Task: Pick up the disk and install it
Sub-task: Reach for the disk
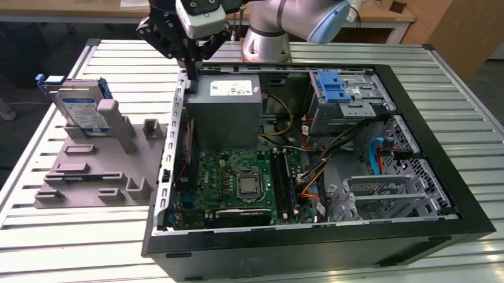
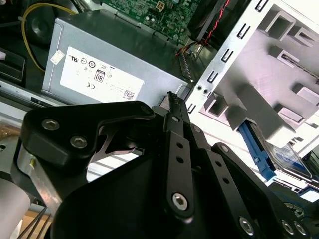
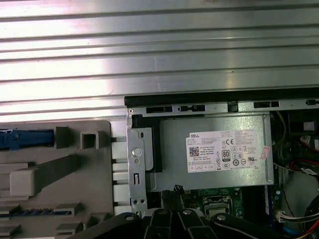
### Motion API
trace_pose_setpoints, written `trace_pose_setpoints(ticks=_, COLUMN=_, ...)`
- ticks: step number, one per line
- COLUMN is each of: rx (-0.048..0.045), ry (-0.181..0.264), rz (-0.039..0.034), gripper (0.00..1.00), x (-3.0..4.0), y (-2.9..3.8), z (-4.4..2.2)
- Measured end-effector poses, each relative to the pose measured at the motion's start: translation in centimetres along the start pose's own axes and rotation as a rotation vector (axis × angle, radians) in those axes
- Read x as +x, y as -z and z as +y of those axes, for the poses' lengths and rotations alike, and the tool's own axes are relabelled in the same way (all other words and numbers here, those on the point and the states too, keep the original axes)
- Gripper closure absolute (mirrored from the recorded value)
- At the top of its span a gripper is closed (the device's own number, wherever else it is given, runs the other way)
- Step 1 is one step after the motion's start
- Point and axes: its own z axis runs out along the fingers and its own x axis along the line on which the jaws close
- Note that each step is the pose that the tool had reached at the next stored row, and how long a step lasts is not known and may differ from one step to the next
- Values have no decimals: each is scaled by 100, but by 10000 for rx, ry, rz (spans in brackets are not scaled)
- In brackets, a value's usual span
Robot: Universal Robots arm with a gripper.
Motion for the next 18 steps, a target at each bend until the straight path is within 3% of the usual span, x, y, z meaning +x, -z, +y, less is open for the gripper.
trace_pose_setpoints(ticks=18, rx=1, ry=-1, rz=17, gripper=89, x=59, y=-23, z=-5)
